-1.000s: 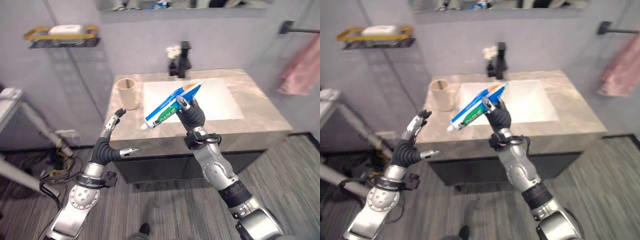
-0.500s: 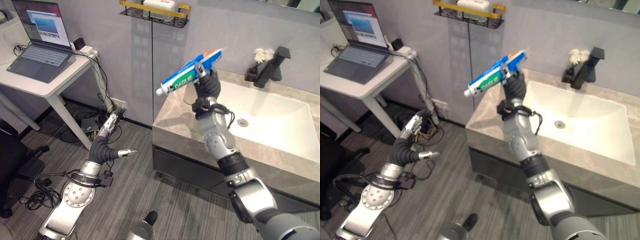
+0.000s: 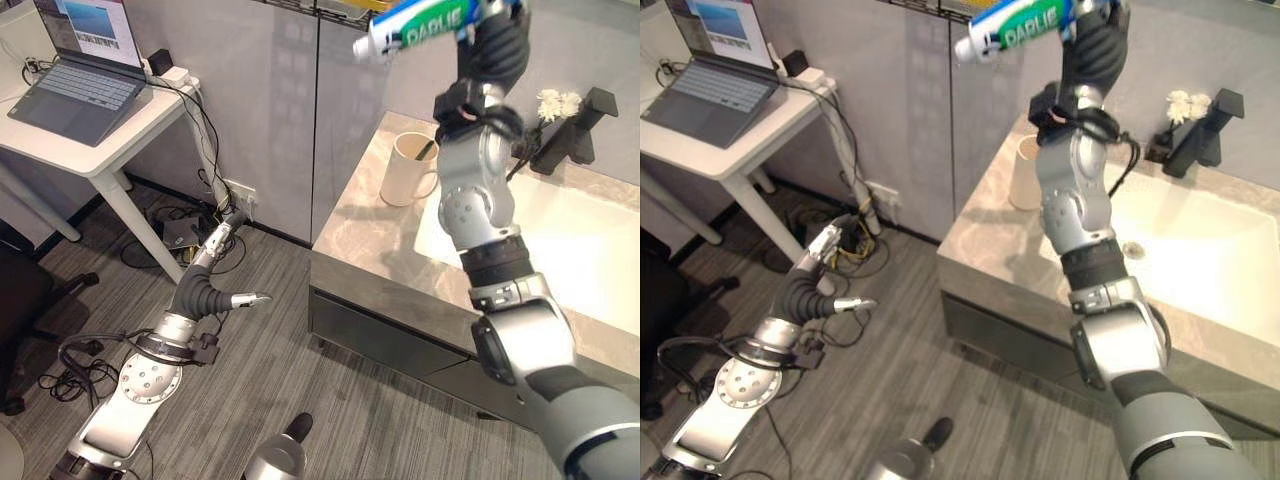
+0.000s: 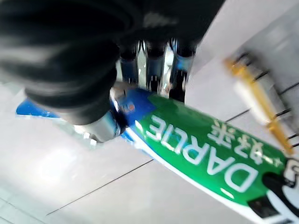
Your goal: Put brush and paste in cup on sink, flatten towel.
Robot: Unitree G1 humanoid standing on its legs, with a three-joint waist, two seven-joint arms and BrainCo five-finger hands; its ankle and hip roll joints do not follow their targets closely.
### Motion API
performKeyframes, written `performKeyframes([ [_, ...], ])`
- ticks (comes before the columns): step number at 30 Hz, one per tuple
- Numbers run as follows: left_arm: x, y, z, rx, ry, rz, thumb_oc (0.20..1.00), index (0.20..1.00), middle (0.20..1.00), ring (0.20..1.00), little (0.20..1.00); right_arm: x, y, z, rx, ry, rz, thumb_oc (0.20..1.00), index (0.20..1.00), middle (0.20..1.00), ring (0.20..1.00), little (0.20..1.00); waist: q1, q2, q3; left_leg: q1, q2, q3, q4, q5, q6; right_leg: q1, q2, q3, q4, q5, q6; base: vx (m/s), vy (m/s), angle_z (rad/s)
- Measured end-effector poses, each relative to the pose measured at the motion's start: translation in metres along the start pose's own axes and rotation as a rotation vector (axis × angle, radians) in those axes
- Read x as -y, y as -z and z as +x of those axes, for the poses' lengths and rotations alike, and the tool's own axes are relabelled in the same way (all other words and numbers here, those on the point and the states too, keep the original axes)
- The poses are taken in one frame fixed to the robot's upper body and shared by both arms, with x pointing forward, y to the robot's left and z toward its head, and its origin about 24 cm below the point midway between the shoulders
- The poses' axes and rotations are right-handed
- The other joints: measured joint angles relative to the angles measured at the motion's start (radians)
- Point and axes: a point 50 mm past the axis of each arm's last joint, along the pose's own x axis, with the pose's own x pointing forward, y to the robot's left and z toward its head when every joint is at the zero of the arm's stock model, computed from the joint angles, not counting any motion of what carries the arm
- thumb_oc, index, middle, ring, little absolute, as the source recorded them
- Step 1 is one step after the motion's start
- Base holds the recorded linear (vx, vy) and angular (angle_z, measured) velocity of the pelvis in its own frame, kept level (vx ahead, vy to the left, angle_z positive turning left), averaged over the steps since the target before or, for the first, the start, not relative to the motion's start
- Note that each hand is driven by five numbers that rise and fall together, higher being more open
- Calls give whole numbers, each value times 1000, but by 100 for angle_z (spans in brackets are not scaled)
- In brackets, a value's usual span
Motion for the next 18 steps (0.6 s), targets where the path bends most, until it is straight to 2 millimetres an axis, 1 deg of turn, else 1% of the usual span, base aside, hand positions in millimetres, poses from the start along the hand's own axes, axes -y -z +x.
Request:
performKeyframes([
  [1,0,0,0,2,1,-1,1000,1000,1000,1000,1000,-1,2,-1,-4,-8,-21,200,200,200,200,200,-2,0,0,1,1,-1,0,-11,-2,1,1,2,0,-1,1,0,0,0],
  [3,1,0,0,3,6,-3,1000,1000,1000,1000,1000,0,12,-3,-33,-25,-102,200,200,200,200,200,0,-3,1,1,1,0,0,-10,-2,0,2,5,-1,-1,1,-11,7,-2],
  [4,1,0,0,3,12,-2,1000,1000,1000,1000,1000,2,21,-6,-67,-31,-156,200,200,200,200,200,-1,-4,1,0,1,0,0,-8,2,-2,1,5,0,-1,1,0,0,0],
  [5,1,0,0,2,19,2,1000,1000,1000,1000,1000,7,31,-8,-107,-31,-215,200,200,200,200,200,-1,-3,1,-2,1,0,0,-8,2,-3,1,5,0,-1,1,0,0,0],
  [7,3,0,-1,-1,40,6,1000,1000,1000,1000,1000,16,42,-13,-162,-17,-281,200,200,200,200,200,5,-4,1,-13,1,0,0,-8,2,-14,1,5,-1,-1,1,-96,60,1],
  [9,6,1,-2,-8,69,13,1000,1000,1000,1000,1000,23,48,-16,-195,-3,-320,200,200,200,200,200,12,-2,3,-30,0,1,1,3,13,-35,1,5,2,5,-1,-49,32,0],
  [10,6,1,-2,-8,71,13,1000,1000,1000,1000,1000,31,54,-18,-226,18,-357,200,200,200,200,200,15,16,19,-35,-3,1,1,6,16,-37,-2,5,1,8,0,61,-41,1],
  [11,6,1,-2,-7,71,14,1000,1000,1000,1000,1000,38,58,-20,-246,39,-377,200,200,200,200,200,16,19,21,-35,-6,0,1,6,16,-37,-5,4,-1,7,1,-11,21,3],
  [14,6,0,0,-2,70,15,1000,1000,1000,1000,1000,57,62,-21,-292,94,-442,200,200,200,200,200,20,22,23,-35,-8,-3,0,-1,11,-33,-9,3,1,2,7,51,-35,5],
  [16,6,-1,1,5,71,17,1000,1000,1000,1000,1000,65,58,-19,-288,116,-463,200,200,200,200,200,20,24,24,-39,-10,-1,0,-1,12,-37,-8,5,-6,-1,12,3,7,5],
  [18,5,-1,2,8,71,18,1000,1000,1000,1000,1000,72,50,-15,-267,134,-476,200,200,200,200,200,20,27,26,-40,-11,-3,0,0,12,-38,-9,5,-6,-2,12,0,0,0],
])
